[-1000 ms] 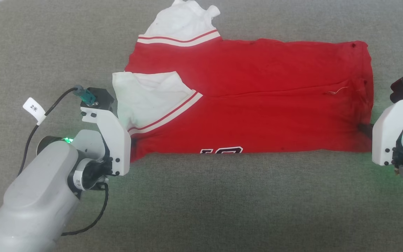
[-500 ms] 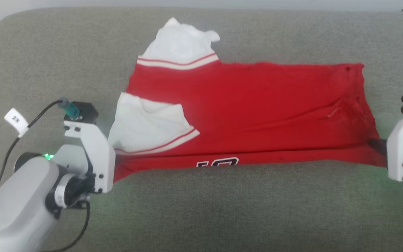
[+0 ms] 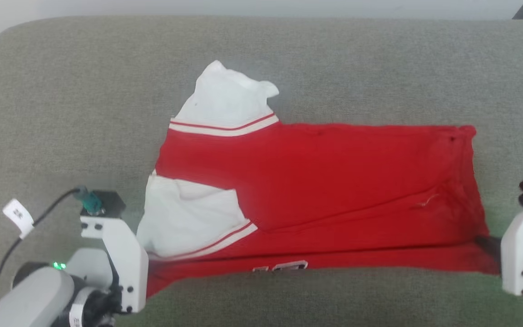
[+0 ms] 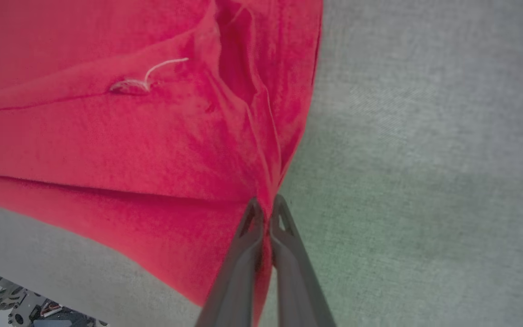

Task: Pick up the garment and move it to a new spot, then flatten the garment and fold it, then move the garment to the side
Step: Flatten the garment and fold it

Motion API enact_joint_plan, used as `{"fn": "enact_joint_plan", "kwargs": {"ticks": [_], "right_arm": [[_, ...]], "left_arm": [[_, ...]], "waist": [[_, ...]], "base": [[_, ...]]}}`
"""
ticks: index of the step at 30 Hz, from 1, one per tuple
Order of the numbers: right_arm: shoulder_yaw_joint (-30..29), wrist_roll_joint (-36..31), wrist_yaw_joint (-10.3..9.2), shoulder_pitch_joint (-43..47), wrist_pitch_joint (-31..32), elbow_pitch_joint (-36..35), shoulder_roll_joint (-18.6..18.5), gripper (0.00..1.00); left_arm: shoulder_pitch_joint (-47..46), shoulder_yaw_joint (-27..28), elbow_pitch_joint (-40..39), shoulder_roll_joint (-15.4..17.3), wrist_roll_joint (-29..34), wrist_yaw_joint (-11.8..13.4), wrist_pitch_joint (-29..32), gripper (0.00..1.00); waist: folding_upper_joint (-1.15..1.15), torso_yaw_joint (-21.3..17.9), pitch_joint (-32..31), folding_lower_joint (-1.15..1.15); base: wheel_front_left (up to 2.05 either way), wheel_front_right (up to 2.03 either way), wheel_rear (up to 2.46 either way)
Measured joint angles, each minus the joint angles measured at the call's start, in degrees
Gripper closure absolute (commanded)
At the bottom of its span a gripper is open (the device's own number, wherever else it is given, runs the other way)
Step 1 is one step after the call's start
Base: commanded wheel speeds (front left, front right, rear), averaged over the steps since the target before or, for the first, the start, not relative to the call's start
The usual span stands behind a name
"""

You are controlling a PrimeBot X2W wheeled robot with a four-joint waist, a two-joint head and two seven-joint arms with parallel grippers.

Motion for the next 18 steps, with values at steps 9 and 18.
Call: {"fn": "enact_joint_plan", "kwargs": {"ticks": [9,18], "right_arm": [[1.8,-1.7,-0.03,-0.4,-6.3,4.2,3.6,0.00],[1.8,-2.2,-0.04,-2.4,-11.2,5.2,3.9,0.00]], "left_arm": [[0.3,0.3,6.6,-2.4,-1.4,-2.0,-2.4,0.00],[-3.9,2.4,4.2,1.4,-1.0,-0.9,-0.3,0.00]], "waist": [[0.00,-1.4,-0.4,0.00],[0.00,-3.2,-2.2,0.00]], "base": [[0.00,0.00,0.00],[0.00,0.00,0.00]]}}
